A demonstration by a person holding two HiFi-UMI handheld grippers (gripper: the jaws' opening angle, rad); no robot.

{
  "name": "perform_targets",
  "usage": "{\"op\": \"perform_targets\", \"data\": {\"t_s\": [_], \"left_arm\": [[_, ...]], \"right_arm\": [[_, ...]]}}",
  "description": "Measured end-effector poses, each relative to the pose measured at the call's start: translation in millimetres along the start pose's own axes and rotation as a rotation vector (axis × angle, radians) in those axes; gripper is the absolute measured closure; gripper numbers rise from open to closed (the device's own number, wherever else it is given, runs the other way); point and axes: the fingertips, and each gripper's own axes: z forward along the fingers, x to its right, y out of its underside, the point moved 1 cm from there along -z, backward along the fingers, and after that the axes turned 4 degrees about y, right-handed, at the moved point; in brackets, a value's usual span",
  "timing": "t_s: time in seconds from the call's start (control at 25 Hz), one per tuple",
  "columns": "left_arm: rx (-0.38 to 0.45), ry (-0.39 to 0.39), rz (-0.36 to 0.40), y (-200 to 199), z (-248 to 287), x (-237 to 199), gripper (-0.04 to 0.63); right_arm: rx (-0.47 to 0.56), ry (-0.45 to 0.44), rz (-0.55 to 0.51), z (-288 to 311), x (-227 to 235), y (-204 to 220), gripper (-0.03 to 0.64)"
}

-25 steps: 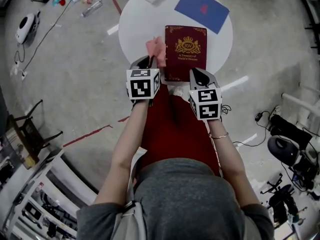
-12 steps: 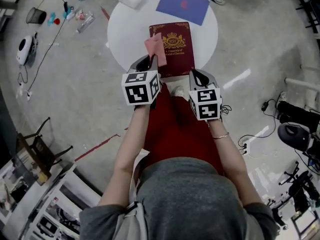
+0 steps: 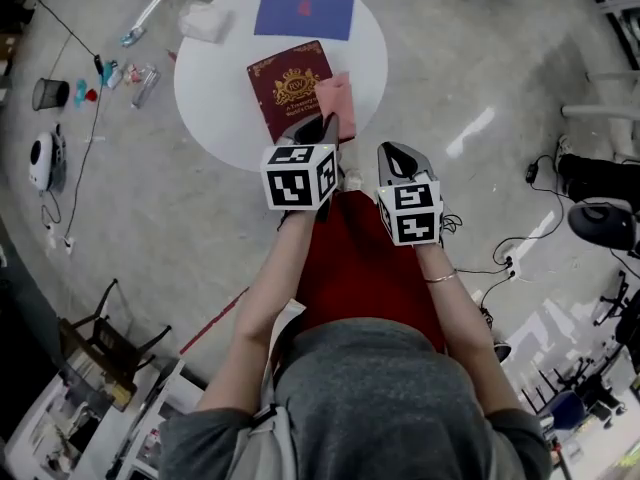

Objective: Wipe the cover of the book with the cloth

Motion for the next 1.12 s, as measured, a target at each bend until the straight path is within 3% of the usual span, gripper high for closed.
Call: {"op": "perform_targets", "data": {"t_s": [0.16,0.36,1.12], "left_arm": [[-0.041,0.031,0.000,13.4,14.5,10.7,0.563],[-0.073,0.014,-0.037,31.5,17.8,-1.9,0.563],[-0.038,-0.178,-0.157,67.1,-51.1,-97.7,0.563]], "right_arm": [[-0.014,0.017,0.020,-1.7,7.6,6.7,0.588],[-0.029,-0.006,-0.004,6.7,-2.7,6.2,0.588],[-0.039,-0.197,-0.220,48.9,-99.4,-28.0,0.588]]}}
